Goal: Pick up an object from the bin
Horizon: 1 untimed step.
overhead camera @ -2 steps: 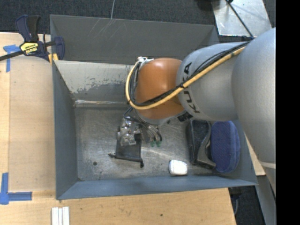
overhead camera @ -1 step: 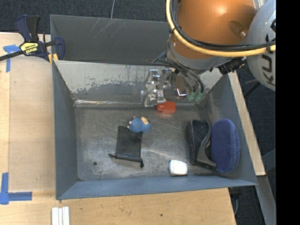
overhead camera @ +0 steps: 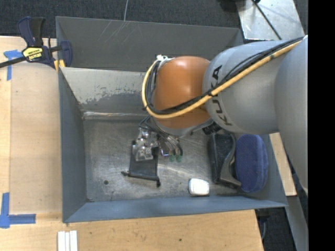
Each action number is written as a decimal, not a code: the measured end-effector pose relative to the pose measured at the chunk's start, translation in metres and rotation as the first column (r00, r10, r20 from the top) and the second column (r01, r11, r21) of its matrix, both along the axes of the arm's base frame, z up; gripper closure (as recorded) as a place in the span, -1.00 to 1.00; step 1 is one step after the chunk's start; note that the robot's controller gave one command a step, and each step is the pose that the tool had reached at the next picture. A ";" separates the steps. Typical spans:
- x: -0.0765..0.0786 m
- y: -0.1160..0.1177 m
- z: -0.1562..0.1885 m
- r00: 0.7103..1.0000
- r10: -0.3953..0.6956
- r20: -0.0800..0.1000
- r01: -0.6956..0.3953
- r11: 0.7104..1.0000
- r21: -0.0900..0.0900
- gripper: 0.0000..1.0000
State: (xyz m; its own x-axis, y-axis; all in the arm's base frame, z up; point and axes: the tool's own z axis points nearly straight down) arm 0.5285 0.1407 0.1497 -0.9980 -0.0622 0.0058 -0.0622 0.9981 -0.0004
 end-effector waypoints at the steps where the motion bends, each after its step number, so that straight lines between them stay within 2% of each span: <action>1: -0.030 0.038 -0.057 0.996 0.086 0.001 -0.086 0.996 0.001 1.00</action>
Offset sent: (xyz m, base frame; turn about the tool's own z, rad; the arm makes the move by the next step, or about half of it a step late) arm -0.0275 0.0365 -0.0539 -0.0804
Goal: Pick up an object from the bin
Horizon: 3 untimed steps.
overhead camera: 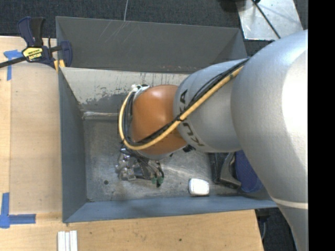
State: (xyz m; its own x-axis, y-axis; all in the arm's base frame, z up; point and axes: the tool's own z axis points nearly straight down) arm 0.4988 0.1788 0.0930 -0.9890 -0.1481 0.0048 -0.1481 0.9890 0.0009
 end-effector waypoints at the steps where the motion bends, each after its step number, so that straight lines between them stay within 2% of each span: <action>1: 0.003 -0.002 0.003 1.000 -0.006 0.007 0.006 1.000 0.001 -1.00; 2: -0.002 -0.107 0.025 0.988 -0.152 0.005 0.152 0.988 -0.004 -1.00; 3: 0.054 -0.066 -0.019 0.998 -0.057 0.003 0.057 0.998 -0.004 -1.00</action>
Offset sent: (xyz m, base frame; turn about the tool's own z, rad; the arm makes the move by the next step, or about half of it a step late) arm 0.0000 0.0000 0.0000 0.0000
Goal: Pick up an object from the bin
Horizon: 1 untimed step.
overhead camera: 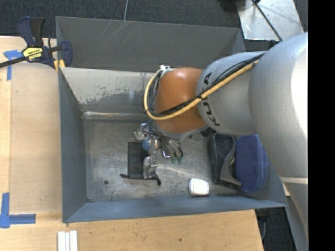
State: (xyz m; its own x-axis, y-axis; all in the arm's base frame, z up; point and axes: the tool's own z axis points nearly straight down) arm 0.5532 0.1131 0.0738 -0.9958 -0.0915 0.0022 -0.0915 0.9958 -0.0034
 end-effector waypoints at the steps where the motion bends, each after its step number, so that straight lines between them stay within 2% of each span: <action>1: 0.006 0.002 0.005 1.000 -0.005 0.030 0.005 1.000 0.009 1.00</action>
Offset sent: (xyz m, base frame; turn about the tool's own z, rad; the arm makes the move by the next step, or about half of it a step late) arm 0.0000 0.0000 0.0000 0.0000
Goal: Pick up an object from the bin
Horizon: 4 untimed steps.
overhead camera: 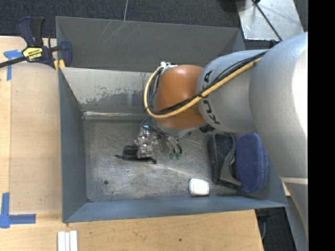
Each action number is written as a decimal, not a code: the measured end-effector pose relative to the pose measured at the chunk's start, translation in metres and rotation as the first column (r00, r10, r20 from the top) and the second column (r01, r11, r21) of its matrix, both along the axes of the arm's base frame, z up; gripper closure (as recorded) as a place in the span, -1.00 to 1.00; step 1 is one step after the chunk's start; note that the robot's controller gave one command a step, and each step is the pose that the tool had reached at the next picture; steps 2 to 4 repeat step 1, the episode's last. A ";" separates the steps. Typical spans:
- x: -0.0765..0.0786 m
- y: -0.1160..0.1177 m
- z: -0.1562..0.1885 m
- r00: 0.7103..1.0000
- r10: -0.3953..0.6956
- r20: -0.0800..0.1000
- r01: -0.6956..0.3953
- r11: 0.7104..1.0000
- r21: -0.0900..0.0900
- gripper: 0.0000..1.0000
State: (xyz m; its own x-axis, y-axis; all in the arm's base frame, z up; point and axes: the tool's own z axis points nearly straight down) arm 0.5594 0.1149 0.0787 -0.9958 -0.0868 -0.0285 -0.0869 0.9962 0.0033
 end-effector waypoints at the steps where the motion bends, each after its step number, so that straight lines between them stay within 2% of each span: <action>1: -0.015 -0.010 0.147 1.000 0.008 -0.017 -0.008 1.000 -0.005 1.00; 4: -0.015 -0.010 0.147 1.000 0.008 -0.017 -0.008 1.000 -0.005 1.00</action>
Offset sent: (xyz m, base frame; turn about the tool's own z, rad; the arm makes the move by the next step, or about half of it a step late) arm -0.0168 -0.0100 0.1411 -0.0094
